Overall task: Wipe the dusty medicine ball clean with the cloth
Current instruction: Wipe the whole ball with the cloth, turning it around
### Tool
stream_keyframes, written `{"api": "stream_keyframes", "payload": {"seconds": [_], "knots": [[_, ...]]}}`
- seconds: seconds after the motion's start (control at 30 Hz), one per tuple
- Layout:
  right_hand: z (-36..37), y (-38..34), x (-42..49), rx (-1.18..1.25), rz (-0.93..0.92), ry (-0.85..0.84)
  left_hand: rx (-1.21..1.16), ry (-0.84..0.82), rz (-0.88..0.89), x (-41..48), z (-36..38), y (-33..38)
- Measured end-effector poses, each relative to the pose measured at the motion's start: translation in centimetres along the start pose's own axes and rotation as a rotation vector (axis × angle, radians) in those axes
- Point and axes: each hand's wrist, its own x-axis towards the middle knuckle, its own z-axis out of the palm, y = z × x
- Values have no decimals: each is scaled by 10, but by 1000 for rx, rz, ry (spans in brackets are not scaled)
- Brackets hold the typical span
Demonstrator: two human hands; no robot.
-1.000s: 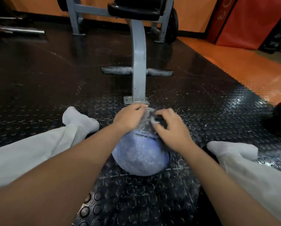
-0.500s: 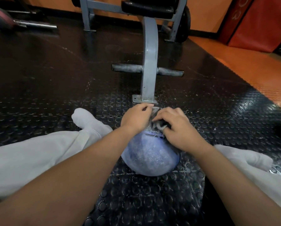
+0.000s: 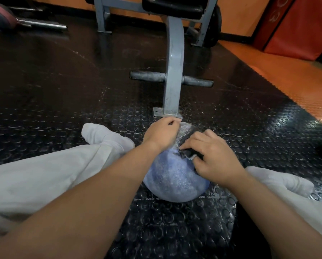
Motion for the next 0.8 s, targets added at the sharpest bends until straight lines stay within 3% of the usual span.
{"api": "stream_keyframes", "payload": {"seconds": [0.23,0.4,0.63,0.8], "knots": [[10,-20,23,-124,-42,-12,-160,-24,-38,1,-7,-5],[-6,0,4,-62,-74,-94,-120,27,-40,-1,-4,-6],[-15,16,-16,-129,-53,-2,72,45,-16,-1,9,5],[0,-14,5,-160,-95,66,-9,17,-30,-1,-1,-3]]}}
